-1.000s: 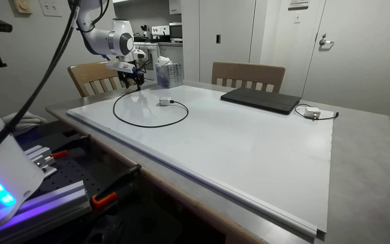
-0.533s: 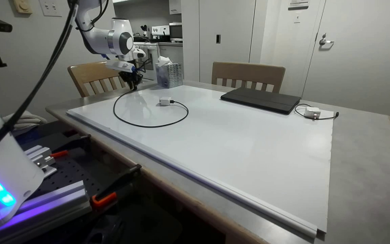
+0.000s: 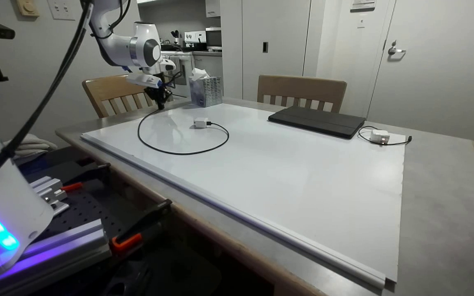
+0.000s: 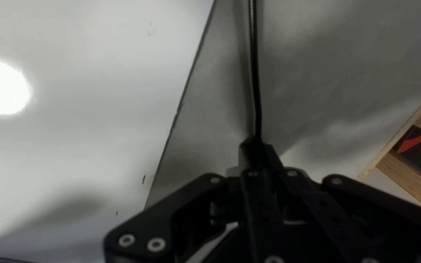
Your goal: Form a loose circle using the cable
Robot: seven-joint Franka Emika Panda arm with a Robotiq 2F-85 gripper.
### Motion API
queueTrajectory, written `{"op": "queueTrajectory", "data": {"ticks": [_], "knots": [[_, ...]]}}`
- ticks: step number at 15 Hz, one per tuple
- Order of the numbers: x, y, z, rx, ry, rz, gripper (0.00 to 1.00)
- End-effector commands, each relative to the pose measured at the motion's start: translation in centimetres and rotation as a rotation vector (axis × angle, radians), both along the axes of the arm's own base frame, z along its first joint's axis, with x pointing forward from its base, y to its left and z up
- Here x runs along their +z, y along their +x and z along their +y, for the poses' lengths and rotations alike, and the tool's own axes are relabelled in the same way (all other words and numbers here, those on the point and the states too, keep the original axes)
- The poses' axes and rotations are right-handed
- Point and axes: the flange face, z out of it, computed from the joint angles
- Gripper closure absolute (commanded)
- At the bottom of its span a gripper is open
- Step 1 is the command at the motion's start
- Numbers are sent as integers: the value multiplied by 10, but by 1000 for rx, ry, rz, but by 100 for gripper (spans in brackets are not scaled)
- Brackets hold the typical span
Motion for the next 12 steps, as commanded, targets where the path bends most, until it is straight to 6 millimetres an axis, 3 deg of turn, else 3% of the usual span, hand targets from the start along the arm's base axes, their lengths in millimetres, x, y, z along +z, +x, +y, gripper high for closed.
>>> {"op": "queueTrajectory", "data": {"ticks": [1, 12], "knots": [[4, -8, -2, -20, -66, -23, 98], [35, -13, -19, -109, -99, -53, 98]]}}
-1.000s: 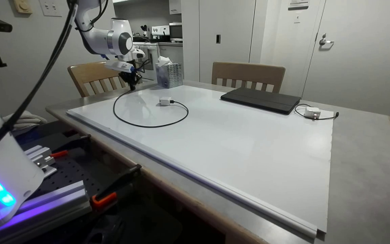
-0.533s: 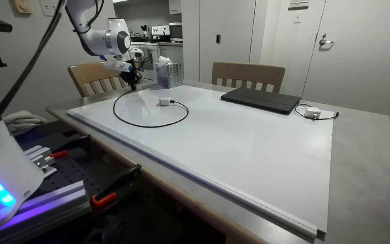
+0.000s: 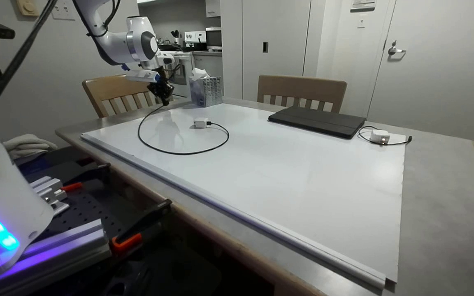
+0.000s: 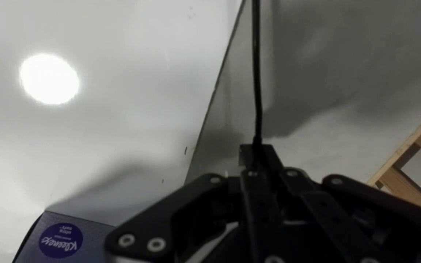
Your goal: Form a loose circle using the cable
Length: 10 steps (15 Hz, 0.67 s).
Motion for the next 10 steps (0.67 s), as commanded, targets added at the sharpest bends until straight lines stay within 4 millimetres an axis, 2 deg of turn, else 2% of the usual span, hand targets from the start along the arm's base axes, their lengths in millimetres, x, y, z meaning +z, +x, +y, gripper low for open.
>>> {"op": "queueTrajectory", "data": {"ticks": [1, 2, 3, 7, 8, 10], "knots": [[18, -14, -21, -32, -17, 23, 98], [22, -15, -28, -44, -14, 23, 98], [9, -4, -9, -19, -4, 8, 94], [17, -7, -20, -34, -11, 15, 94], [9, -11, -15, 5, -37, 29, 98], [1, -3, -15, -95, -93, -19, 98]]}}
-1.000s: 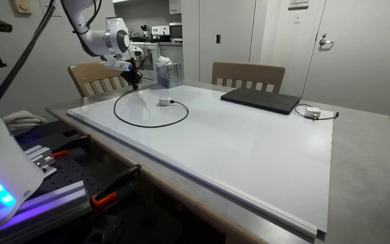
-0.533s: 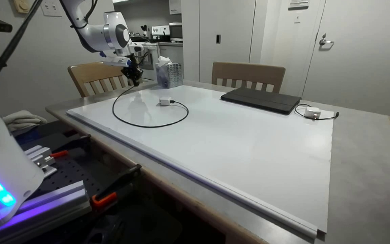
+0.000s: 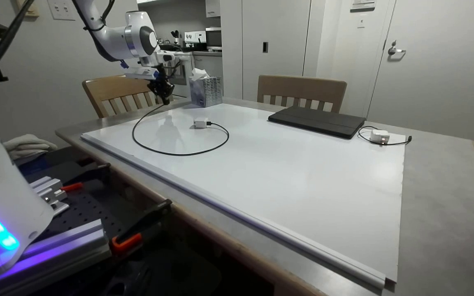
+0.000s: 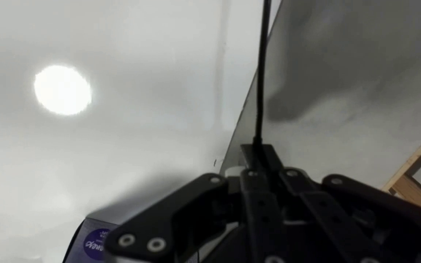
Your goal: Form a loose circle using the cable
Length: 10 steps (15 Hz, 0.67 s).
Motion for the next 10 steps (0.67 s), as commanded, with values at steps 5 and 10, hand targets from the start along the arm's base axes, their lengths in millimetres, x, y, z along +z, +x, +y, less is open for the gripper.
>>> {"op": "queueTrajectory", "data": {"ticks": [5, 10], "knots": [[-4, 34, 0, -279, -48, -141, 98], [1, 44, -12, -355, -29, -138, 94]]}}
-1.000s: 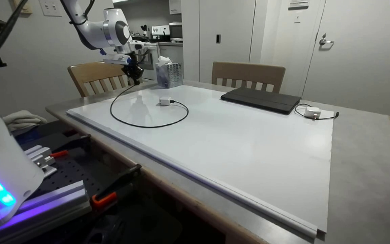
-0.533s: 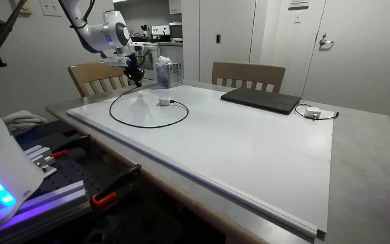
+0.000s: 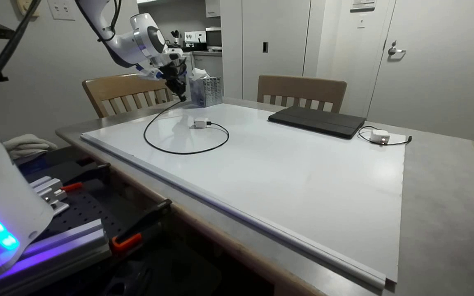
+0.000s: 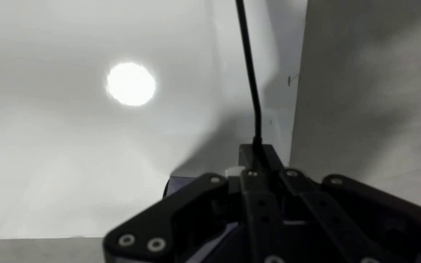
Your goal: Form a loose circle using the cable
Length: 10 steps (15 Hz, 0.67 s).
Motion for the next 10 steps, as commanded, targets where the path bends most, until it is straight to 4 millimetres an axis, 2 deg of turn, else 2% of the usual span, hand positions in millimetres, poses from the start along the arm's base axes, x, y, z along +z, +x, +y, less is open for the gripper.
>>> {"op": "queueTrajectory", "data": {"ticks": [1, 3, 4, 10], "knots": [[1, 4, -2, -21, 2, 1, 94], [3, 6, -4, -34, 5, 1, 94], [3, 7, -5, -78, 14, -12, 98], [13, 8, -20, -432, 195, -98, 98]]}}
